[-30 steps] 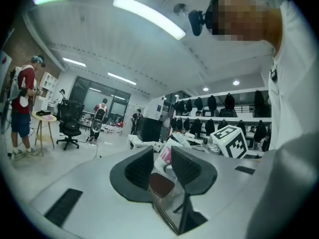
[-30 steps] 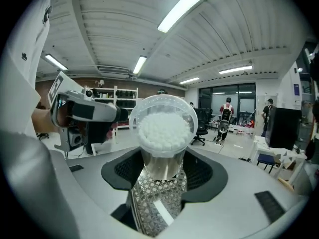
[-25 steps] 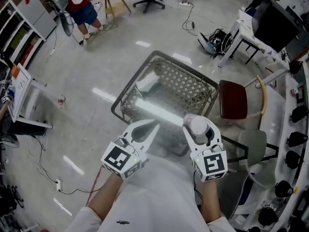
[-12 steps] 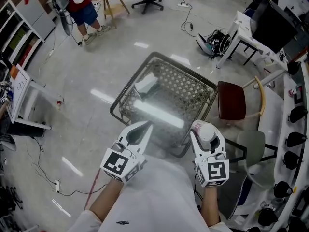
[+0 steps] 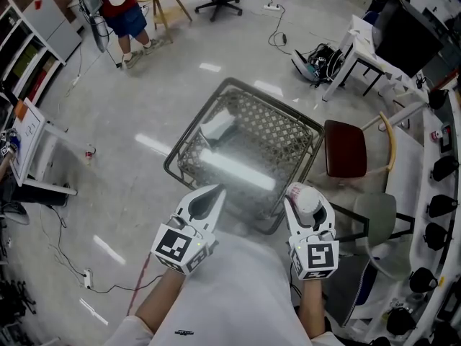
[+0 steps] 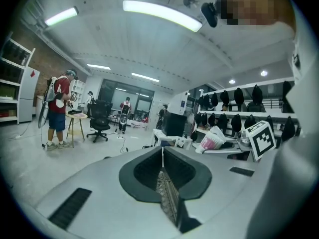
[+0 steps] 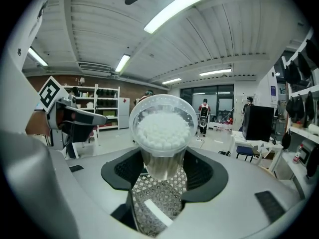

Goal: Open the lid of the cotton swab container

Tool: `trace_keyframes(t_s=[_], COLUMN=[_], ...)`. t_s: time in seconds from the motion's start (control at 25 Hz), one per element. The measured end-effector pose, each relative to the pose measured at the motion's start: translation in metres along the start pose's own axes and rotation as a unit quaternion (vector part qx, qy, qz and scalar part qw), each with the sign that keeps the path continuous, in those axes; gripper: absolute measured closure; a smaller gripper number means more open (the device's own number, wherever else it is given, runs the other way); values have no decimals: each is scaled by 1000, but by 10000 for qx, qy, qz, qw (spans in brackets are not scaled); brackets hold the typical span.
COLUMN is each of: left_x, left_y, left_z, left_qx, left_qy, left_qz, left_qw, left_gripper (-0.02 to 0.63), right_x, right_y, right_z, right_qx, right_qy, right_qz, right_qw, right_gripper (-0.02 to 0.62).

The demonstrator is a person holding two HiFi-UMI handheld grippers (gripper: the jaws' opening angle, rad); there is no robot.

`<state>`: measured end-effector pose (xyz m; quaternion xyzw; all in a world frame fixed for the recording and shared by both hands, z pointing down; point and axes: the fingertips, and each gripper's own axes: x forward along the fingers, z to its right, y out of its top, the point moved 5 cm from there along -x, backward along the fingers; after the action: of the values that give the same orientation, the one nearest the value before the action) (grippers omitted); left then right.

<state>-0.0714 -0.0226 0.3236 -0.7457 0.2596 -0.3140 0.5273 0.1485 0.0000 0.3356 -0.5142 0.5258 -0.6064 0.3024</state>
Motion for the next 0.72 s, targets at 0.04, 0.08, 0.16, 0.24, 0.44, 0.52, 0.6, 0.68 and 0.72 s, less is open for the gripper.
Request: trace_keyframes(t_s=[0.04, 0.08, 0.16, 0.24, 0.44, 0.52, 0.6, 0.68, 0.72], left_x=[0, 0, 0, 0, -2, -1, 0, 0, 0], left_y=[-1, -1, -3, -4, -8, -9, -8, -9, -9], left_z=[1, 1, 2, 3, 4, 4, 5, 5, 5], left_qx=[-18, -33, -47, -56, -98, -95, -85, -82, -85], left_qy=[-6, -11, -13, -13, -13, -20, -21, -25, -31], left_qz=[-15, -25, -38, -56, -78, -77, -66, -58, -59], left_qw=[10000, 10000, 10000, 10000, 9999, 9999, 9999, 9999, 9999], left_gripper=[595, 595, 595, 595, 595, 595, 595, 595, 595], right_x=[0, 0, -1, -2, -3, -4, -5, -6, -6], right_y=[0, -1, -2, -3, -4, -4, -4, -5, -5], right_z=[1, 1, 3, 3, 0, 0, 1, 0, 0], right_qx=[30, 54, 64, 32, 16, 33, 29, 22, 22], right_qy=[-15, -25, -49, -78, -62, -56, -49, -40, -37], right_qz=[-11, -24, -47, -60, -56, -50, -46, -49, -50], right_qw=[10000, 10000, 10000, 9999, 10000, 10000, 10000, 10000, 10000], right_gripper=[357, 358, 359, 359, 359, 359, 359, 359, 359])
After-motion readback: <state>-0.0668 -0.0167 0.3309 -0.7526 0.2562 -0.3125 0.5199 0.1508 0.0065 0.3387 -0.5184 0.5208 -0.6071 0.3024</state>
